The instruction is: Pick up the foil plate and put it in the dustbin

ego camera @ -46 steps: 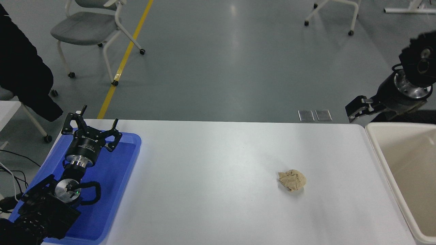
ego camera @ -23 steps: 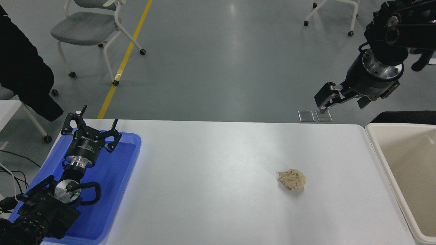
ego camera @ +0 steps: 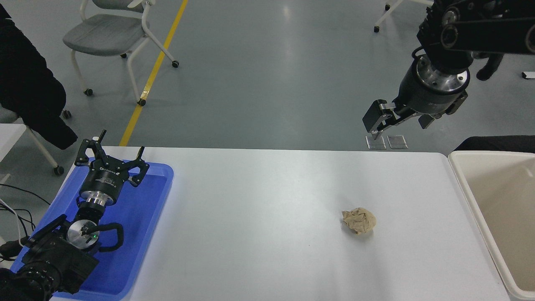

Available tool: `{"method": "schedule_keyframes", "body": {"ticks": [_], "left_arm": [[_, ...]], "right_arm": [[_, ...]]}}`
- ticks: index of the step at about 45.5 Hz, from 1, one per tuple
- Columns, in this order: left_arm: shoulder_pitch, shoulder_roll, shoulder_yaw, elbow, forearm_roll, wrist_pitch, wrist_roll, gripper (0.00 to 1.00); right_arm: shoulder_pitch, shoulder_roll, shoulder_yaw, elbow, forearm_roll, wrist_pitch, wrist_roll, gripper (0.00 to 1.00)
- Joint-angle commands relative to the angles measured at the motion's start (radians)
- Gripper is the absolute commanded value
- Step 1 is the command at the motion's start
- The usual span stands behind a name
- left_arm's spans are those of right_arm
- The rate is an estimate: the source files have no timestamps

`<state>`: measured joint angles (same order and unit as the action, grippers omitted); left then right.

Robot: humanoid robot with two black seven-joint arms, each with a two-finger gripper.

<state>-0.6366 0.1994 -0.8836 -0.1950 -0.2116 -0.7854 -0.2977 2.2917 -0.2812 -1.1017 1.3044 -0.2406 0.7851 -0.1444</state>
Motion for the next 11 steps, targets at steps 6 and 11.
{"method": "schedule_keyframes", "body": {"ticks": [6,11], "left_arm": [[0.000,0.000,0.000,0.000,0.000,0.000,0.000,1.00],[0.000,0.000,0.000,0.000,0.000,0.000,0.000,1.00]], "right_arm": [[0.034,-0.121,-0.015,0.055,-0.002,0.000,-0.001,1.00],[0.035,-0.124,-0.017,0.055,-0.002,0.000,-0.003,1.00]]}}
